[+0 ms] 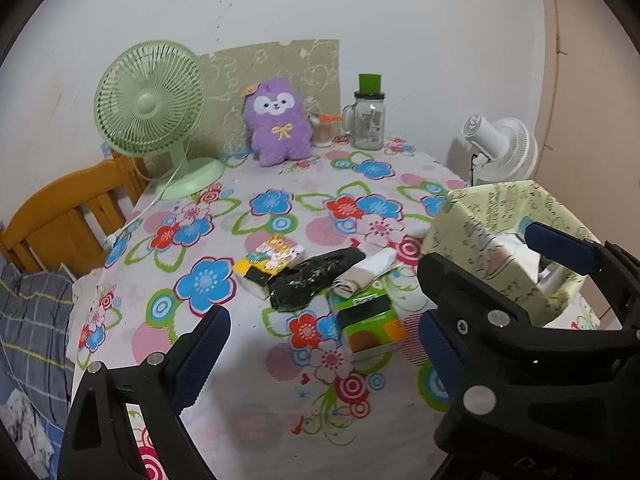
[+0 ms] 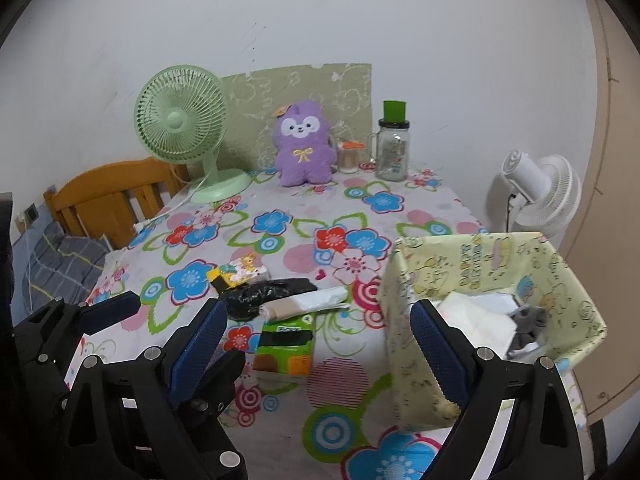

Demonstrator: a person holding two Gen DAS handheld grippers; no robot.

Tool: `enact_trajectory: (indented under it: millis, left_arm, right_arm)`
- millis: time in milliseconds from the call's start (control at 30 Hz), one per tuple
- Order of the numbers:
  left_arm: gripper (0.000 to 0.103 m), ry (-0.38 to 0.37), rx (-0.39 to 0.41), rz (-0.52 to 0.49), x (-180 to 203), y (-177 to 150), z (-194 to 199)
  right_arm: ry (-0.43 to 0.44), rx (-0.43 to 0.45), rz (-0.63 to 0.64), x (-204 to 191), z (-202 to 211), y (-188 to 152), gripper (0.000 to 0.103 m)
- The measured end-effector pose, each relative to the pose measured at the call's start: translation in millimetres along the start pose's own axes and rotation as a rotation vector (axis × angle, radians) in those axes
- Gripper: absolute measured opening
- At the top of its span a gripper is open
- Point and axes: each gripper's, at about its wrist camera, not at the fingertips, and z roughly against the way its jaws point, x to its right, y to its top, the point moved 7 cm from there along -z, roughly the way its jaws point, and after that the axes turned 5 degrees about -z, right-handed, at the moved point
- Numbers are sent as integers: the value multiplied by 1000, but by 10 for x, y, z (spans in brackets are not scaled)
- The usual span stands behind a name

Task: Organize soft objects
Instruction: 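Withdraw both grippers from the box back toward the remaining table items, then lower the left gripper onto the black wrapped bundle while the right gripper reaches the white rolled cloth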

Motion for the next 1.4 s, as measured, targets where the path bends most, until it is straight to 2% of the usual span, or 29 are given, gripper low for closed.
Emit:
enact_trajectory:
  millis: [800,967,1400]
  left_arm:
    - [96,-27,-124,44,-233,-300,-557]
    - [96,-41,-123,39,-229,-296,-602]
    - [96,-8,-135,37,-378,-179,-816]
  right_arm:
    - [22,-135,50,-271,-669,-235,94]
    - [13,-146,56,-284,-764,-234,94]
    - [13,-160,33,-247,-1040,-131,94]
